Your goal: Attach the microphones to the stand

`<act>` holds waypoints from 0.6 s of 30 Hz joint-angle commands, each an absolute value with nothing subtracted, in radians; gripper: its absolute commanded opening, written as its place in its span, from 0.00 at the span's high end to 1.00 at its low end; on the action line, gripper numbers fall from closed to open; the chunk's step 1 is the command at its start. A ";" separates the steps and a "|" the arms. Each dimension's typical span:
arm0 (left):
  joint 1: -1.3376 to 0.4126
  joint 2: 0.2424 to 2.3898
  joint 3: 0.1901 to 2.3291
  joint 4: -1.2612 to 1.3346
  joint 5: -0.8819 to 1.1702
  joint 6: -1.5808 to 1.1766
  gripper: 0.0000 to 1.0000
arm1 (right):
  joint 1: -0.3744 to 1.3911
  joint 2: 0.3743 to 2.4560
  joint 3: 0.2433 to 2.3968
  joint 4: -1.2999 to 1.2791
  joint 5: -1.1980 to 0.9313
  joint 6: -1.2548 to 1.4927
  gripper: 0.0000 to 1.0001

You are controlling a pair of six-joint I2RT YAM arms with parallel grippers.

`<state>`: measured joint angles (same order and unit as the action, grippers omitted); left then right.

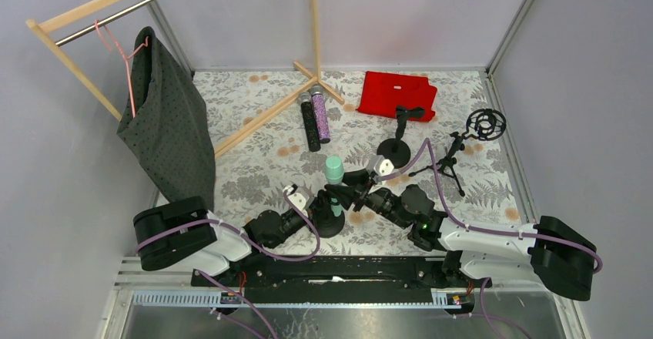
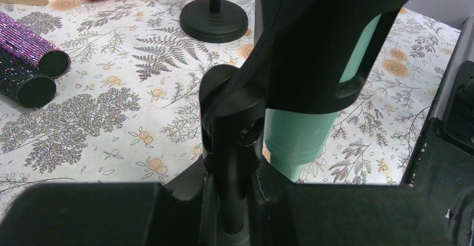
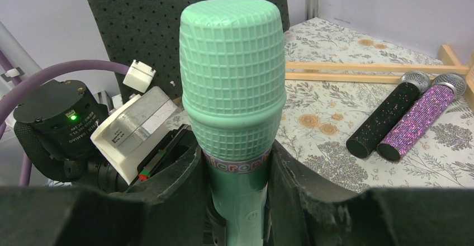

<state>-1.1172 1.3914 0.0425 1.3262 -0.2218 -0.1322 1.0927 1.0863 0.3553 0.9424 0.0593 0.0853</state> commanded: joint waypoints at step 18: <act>-1.106 1.385 0.042 1.367 -0.249 -0.122 1.00 | 1.116 1.137 0.287 0.473 -0.034 0.163 1.00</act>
<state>-1.1172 1.3899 0.0410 1.3262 -0.2218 -0.1322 1.0927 1.0847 0.3561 0.9211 0.0597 0.0921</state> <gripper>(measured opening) 0.210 0.442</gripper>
